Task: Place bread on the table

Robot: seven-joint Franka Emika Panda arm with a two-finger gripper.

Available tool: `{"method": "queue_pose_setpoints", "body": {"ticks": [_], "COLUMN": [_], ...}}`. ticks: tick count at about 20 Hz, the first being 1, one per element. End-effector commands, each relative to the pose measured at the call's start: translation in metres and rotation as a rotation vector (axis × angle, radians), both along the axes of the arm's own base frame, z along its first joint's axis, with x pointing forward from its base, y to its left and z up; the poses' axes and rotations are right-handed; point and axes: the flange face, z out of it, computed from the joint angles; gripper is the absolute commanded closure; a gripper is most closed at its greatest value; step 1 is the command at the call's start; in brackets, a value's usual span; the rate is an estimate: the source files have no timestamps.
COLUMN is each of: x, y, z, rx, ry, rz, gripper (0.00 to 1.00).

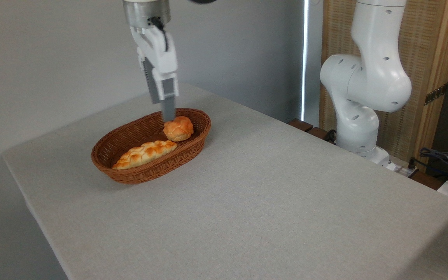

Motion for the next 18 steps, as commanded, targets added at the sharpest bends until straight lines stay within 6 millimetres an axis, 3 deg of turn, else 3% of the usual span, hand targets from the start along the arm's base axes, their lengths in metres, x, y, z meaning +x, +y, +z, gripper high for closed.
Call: {"method": "queue_pose_setpoints", "body": {"ticks": [1, 7, 12, 14, 18], "x": [-0.013, -0.017, -0.013, -0.013, -0.01], "y": [-0.039, -0.062, -0.061, -0.062, -0.064], "z": [-0.033, -0.056, -0.072, -0.071, -0.075], "rx": [-0.026, -0.019, -0.014, -0.028, -0.104], "ry": [-0.096, -0.095, -0.108, -0.106, -0.061], "rz": [-0.075, -0.163, -0.26, -0.24, -0.039], "gripper": [0.0, 0.0, 0.0, 0.0, 0.0]}}
